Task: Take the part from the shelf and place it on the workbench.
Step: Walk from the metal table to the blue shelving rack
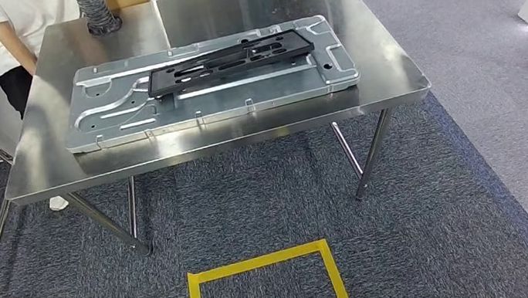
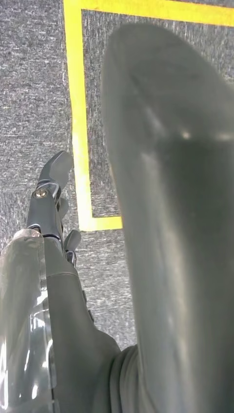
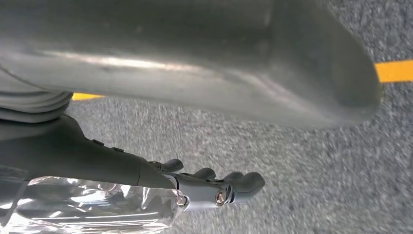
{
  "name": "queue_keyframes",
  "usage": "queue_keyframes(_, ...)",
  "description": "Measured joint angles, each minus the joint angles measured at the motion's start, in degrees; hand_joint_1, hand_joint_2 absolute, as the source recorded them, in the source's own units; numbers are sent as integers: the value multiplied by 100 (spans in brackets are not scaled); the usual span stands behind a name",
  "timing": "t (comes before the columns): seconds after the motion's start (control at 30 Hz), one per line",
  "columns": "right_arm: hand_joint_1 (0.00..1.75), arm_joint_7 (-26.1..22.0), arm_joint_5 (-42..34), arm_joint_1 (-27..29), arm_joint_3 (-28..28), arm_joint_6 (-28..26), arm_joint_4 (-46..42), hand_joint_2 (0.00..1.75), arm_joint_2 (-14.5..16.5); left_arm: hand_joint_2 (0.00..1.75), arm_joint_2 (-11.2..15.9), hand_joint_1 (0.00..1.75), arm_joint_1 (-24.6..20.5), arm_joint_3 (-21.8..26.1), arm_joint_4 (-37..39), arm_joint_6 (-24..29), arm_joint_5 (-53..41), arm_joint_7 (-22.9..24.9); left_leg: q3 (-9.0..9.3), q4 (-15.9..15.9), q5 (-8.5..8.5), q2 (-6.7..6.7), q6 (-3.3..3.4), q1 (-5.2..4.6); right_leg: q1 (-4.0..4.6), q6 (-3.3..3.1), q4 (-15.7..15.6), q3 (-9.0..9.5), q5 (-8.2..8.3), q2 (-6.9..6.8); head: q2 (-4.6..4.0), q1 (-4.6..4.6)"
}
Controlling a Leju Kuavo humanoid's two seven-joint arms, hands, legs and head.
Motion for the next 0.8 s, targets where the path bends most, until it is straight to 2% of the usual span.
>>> queue_keyframes(0.03, 0, 5, 1, -5, 15, 15, 8, 0, 22, 0, 21, 0, -9, -12, -3, -1, -4, -13, 195, -316, -76, -1, 31, -19, 1, 23, 16, -28, 47, -7, -1, 0)
queue_keyframes(0.07, 0, 16, 7, -8, 31, 32, 16, 0, 41, 0, 40, 0, -14, -20, -4, -1, -7, -22, 281, -497, -126, -1, 62, -33, -2, 53, 18, -44, 101, -13, -1, 0)
queue_keyframes(0.13, 0, 42, 30, -8, 55, 64, 29, 0, 53, 0, 65, 0, -6, -31, -4, 3, -19, -30, 225, -556, -46, 11, 134, -32, -13, 116, 14, -76, 166, -9, -1, 1)
queue_keyframes(0.17, 0, 51, 49, -6, 71, 73, 34, 0, 57, 0, 79, 0, -2, -37, -4, 4, -35, -29, 170, -568, 24, 22, 180, -20, -23, 149, 85, -114, 63, 5, -1, 1)
queue_keyframes(0.2, 0, 57, 66, -3, 86, 79, 39, 0, 63, 0, 94, 0, -1, -43, -4, 4, -54, -27, 100, -580, 99, 32, 216, -7, -35, 181, 265, -178, -158, 20, -1, 1)
queue_keyframes(0.27, 0, 50, 92, 1, 114, 88, 49, 0, 78, 0, 129, 0, 2, -53, -4, 5, -90, -21, -75, -562, 234, 42, 256, 1, -85, 242, 937, -344, -778, 37, -1, 1)
queue_keyframes(0.3, 0, 37, 98, 1, 126, 94, 56, 0, 90, 0, 148, 0, 6, -58, -4, 6, -107, -19, -172, -539, 296, 43, 253, 0, -109, 270, 1309, -403, -979, 38, 0, 1)
queue_keyframes(0.33, 0, 23, 99, -1, 135, 98, 60, 0, 97, 0, 163, 0, 9, -65, -4, 6, -121, -19, -276, -507, 354, 45, 243, -1, -130, 293, 1575, -406, -1031, 39, 0, 1)
queue_keyframes(0.37, 0, 13, 96, -3, 143, 101, 64, 0, 106, 0, 180, 0, 8, -76, -4, 7, -139, -19, -379, -467, 408, 47, 230, 1, -149, 308, 1675, -332, -950, 38, 0, 1)
queue_keyframes(0.4, 0, 8, 92, -6, 149, 103, 67, 0, 117, 0, 195, 0, 7, -90, -4, 7, -160, -19, -483, -422, 456, 47, 213, 3, -166, 316, 1579, -169, -793, 38, 0, 1)
queue_keyframes(0.43, 0, 8, 89, -12, 152, 105, 68, 0, 126, 0, 209, 0, 6, -108, -4, 3, -178, -21, -583, -373, 501, 46, 194, 5, -180, 314, 1279, 103, -656, 38, 1, 1)
queue_keyframes(0.47, 0, 9, 85, -23, 155, 105, 69, 0, 139, 0, 222, 0, 6, -129, -4, -4, -196, -24, -671, -326, 541, 42, 170, -1, -182, 305, 858, 426, -620, 40, 0, 1)
queue_keyframes(0.5, 0, 14, 85, -35, 157, 105, 70, 0, 151, 0, 233, 0, 5, -149, -4, -14, -211, -27, -743, -287, 581, 40, 138, -6, -176, 286, 426, 719, -663, 44, 0, 1)
queue_keyframes(0.53, 0, 22, 85, -46, 159, 103, 73, 0, 165, 0, 244, 0, 0, -167, -4, -25, -221, -31, -794, -261, 627, 39, 102, -8, -162, 261, 93, 922, -738, 47, 0, 1)
queue_keyframes(0.57, 0, 29, 85, -52, 162, 99, 76, 0, 179, 0, 251, 0, -6, -180, -4, -34, -232, -35, -830, -255, 677, 40, 63, -4, -137, 228, -88, 1002, -799, 50, 0, 1)
queue_keyframes(0.63, 0, 53, 97, -48, 167, 93, 83, 0, 202, 0, 262, 0, -14, -191, -4, -46, -249, -42, -886, -254, 748, 37, -17, 20, -124, 139, -162, 940, -737, 39, 0, 1)
queue_keyframes(0.67, 0, 70, 115, -47, 174, 89, 85, 0, 210, 0, 263, 0, -10, -193, -4, -48, -255, -43, -932, -199, 668, 28, -48, 33, -125, 84, -173, 885, -674, 29, -1, 1)
queue_keyframes(0.7, 0, 93, 138, -46, 184, 85, 87, 0, 217, 0, 263, 0, -3, -194, -3, -50, -259, -44, -999, -43, 479, 19, -72, 41, -128, 34, -186, 821, -606, 18, -1, 1)
queue_keyframes(0.77, 0, 127, 189, -45, 211, 78, 89, 0, 226, 0, 263, 0, 2, -195, -2, -49, -260, -46, -1181, 574, -99, 9, -101, 54, -103, -31, -185, 671, -479, 7, -1, 0)
queue_keyframes(0.8, 0, 132, 204, -43, 225, 78, 89, 0, 227, 0, 263, 0, -1, -195, -2, -51, -258, -48, -1258, 953, -326, 9, -110, 55, -84, -43, -177, 586, -415, 5, 0, 0)
